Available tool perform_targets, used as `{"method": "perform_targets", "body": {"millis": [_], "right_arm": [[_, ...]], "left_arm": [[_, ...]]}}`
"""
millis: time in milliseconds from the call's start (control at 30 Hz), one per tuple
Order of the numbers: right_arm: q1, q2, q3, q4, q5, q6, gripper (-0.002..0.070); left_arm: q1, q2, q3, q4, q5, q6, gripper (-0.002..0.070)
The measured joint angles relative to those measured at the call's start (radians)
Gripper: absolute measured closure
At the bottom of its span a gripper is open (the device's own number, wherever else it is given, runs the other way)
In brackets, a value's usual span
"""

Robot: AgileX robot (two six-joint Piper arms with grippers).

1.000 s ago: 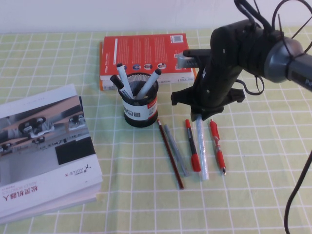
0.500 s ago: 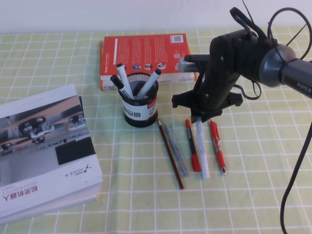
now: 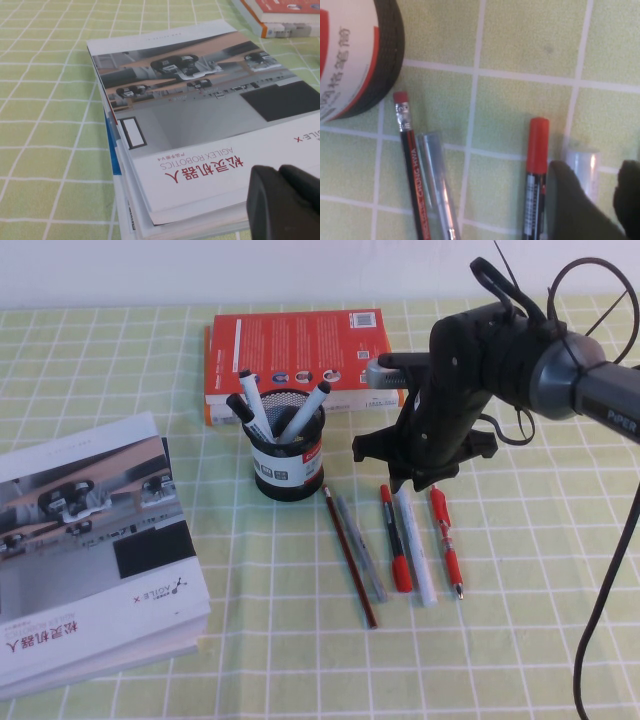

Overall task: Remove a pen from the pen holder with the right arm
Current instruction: 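Take a marker out of the pen holder and lay it on the table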

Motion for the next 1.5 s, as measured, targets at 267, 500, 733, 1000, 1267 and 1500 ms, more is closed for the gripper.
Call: {"method": "perform_targets", "body": {"millis": [267,500,733,1000,1267,1500], "right_arm": [[0.018,-0.057,0.002,-0.027,0.080,-0.011,0.0504],[0.107,-0.337,0.218,-0.042,0.009,-0.060,0.0633],[0.136,-0.683,0.503,-0.068,-0.017,-0.101,0.0685],[0.136,-1.067,0.783,-0.070,-0.032,-0.105,0.0687],[0.136,-1.242,0.868,-0.036,0.056,-0.105,0.0688],[0.136,-1.255,0.886,-0.052,0.103,-0.176,0.0688]], "left_arm": [[0.000,0.000,0.000,0.000,0.000,0.000,0.0680],[0.000,0.000,0.000,0.000,0.000,0.000,0.0680],[0.000,0.000,0.000,0.000,0.000,0.000,0.0680],[0.000,0.000,0.000,0.000,0.000,0.000,0.0680],[0.000,0.000,0.000,0.000,0.000,0.000,0.0680],[0.000,0.000,0.000,0.000,0.000,0.000,0.0680]]}}
